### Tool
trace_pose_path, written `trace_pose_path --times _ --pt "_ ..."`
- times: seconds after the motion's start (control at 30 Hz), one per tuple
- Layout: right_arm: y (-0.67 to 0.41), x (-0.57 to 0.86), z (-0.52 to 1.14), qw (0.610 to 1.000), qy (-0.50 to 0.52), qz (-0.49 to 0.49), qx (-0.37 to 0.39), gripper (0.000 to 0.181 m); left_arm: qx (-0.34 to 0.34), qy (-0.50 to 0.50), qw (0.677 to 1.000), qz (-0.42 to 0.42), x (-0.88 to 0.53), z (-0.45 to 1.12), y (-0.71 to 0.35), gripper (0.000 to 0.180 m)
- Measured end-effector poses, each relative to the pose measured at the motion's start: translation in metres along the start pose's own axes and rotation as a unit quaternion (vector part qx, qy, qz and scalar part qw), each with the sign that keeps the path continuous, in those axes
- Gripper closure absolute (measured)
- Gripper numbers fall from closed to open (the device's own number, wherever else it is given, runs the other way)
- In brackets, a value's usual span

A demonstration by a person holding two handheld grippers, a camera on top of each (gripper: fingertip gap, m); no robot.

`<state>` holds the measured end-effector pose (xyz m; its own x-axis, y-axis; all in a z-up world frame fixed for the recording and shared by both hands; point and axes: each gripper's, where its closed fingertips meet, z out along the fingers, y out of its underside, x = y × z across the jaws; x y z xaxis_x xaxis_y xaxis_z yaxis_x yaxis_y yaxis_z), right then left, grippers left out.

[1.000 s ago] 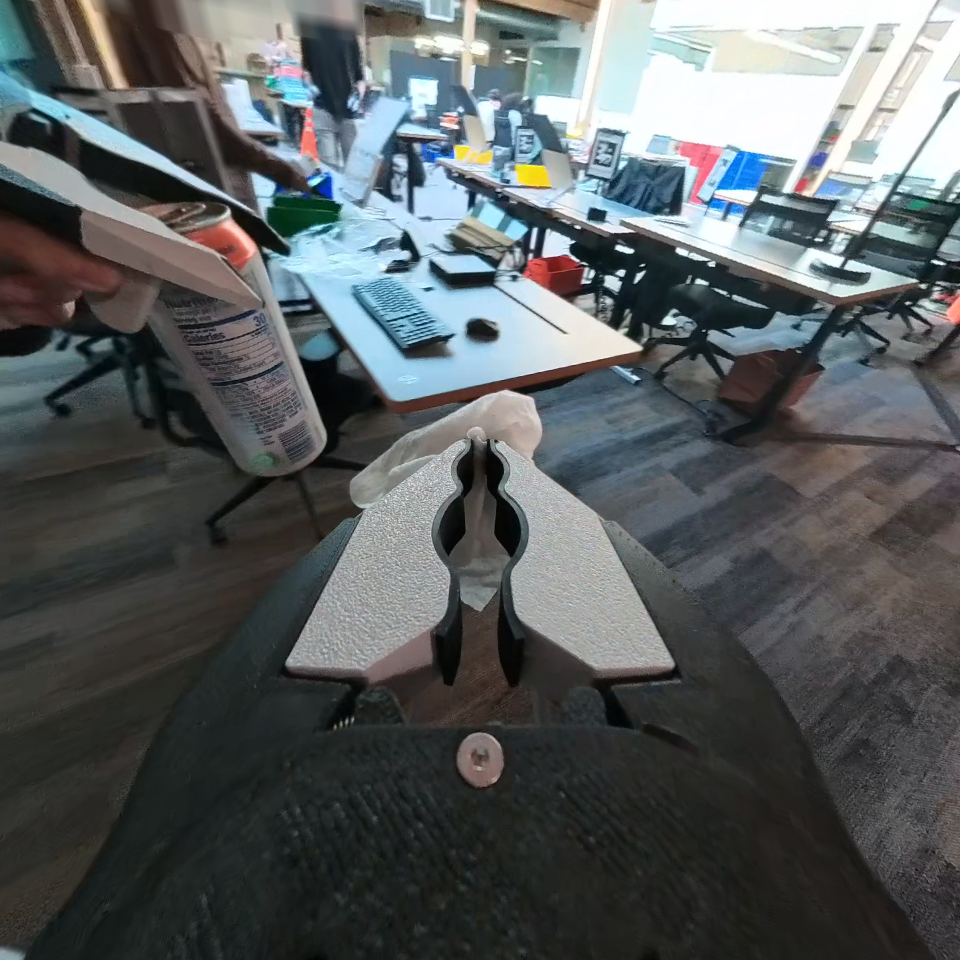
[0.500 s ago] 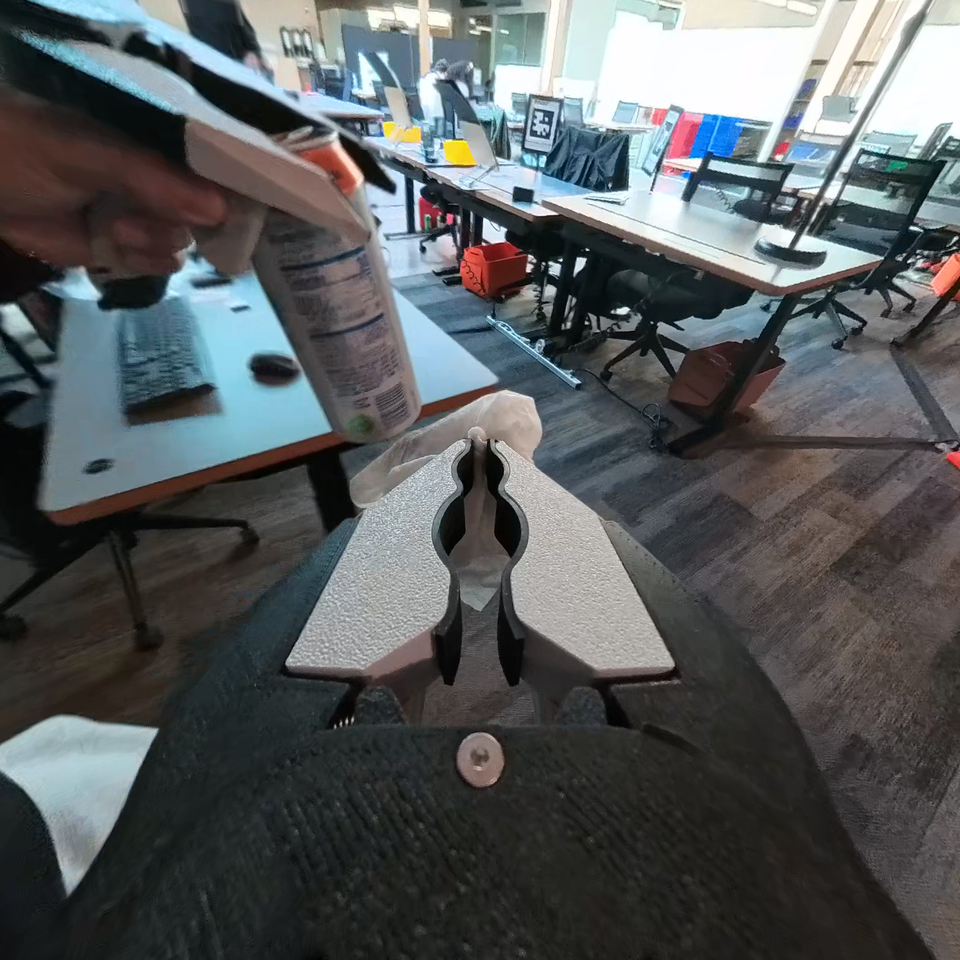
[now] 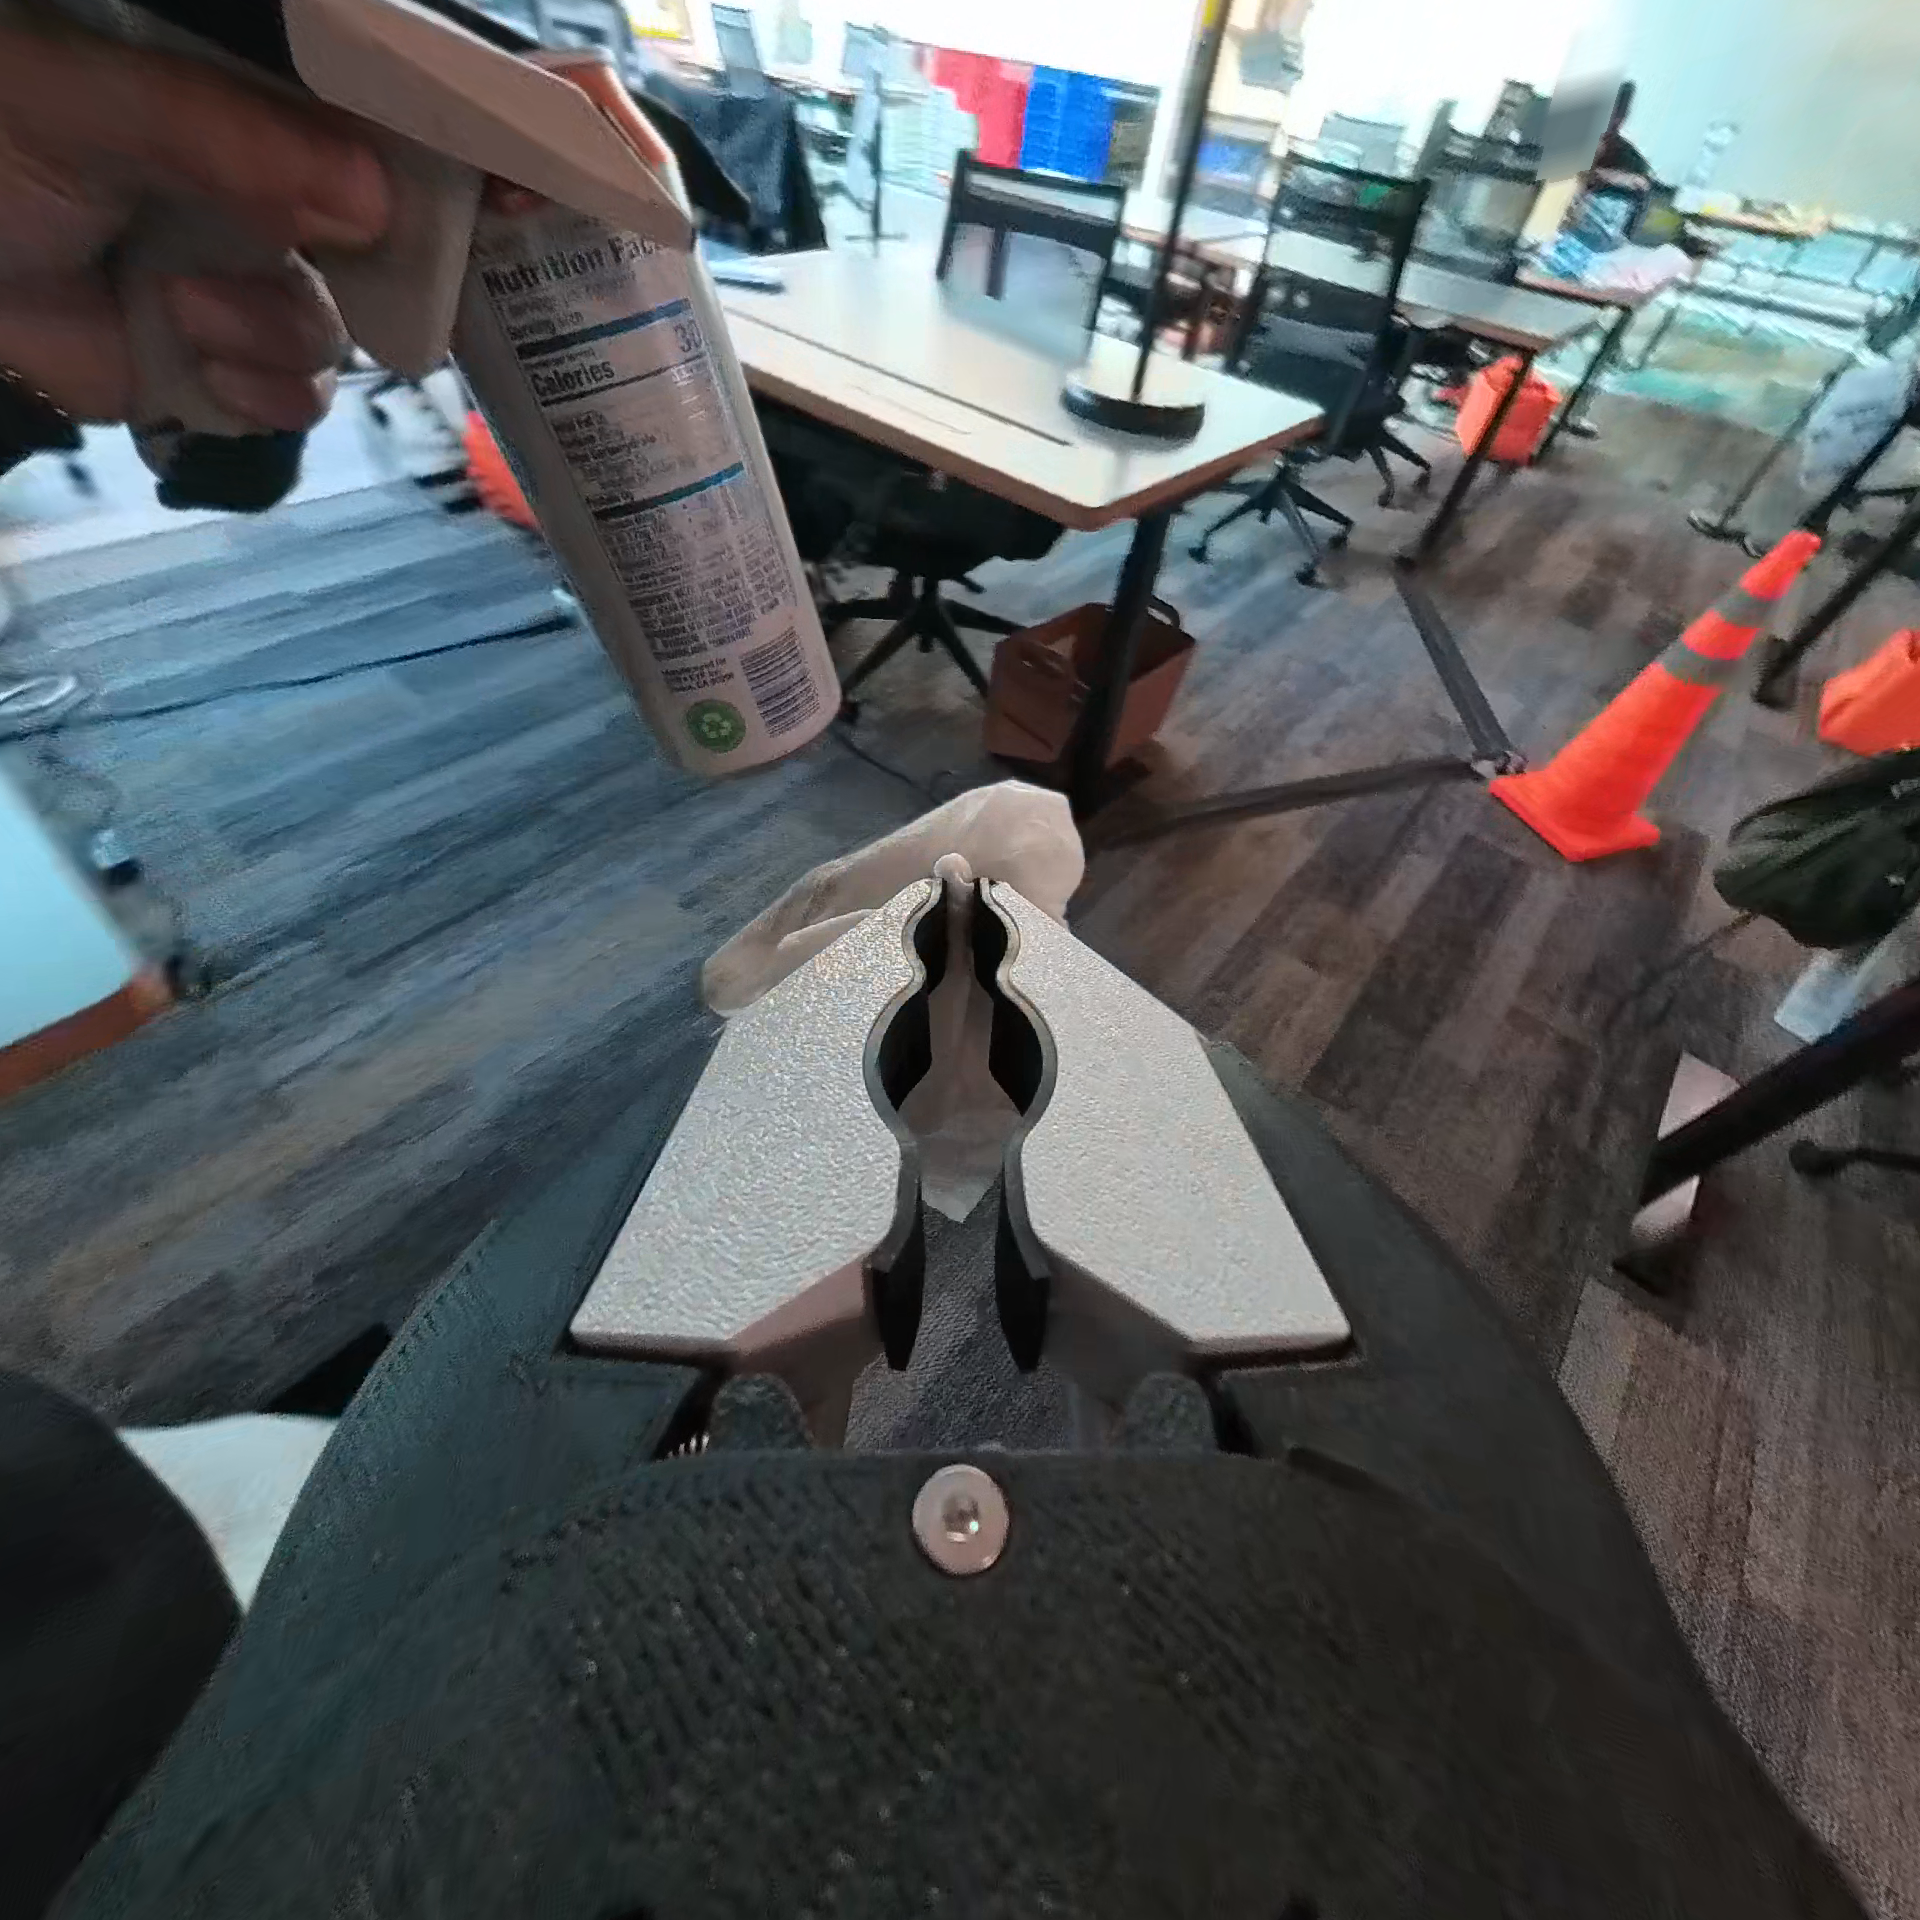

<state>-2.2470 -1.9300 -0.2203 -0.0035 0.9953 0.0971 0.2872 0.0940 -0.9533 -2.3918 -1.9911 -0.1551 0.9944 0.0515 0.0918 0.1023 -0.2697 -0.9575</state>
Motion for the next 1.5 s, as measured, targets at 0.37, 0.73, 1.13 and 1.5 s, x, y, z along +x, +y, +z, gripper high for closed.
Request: trace_pose_path --times 0.37,0.73,1.13,1.5 --pt "-0.028 0.339 0.29 0.994 0.103 0.037 0.028 0.178 -0.031 -0.002 0.999 0.025 -0.312 0.301 -0.069 0.105" --pt "-0.172 0.698 0.558 0.98 0.197 0.0 0.037 0.178 0.0 0.021 0.999 0.034 -0.605 0.615 -0.237 0.105" --pt "-0.242 1.045 0.752 0.918 0.39 0.045 0.053 0.179 0.031 0.068 0.996 0.058 -0.914 0.941 -0.405 0.106" --pt "-0.271 1.283 1.071 0.94 0.338 0.001 0.042 0.179 0.047 0.037 0.995 0.082 -1.186 1.167 -0.491 0.105"
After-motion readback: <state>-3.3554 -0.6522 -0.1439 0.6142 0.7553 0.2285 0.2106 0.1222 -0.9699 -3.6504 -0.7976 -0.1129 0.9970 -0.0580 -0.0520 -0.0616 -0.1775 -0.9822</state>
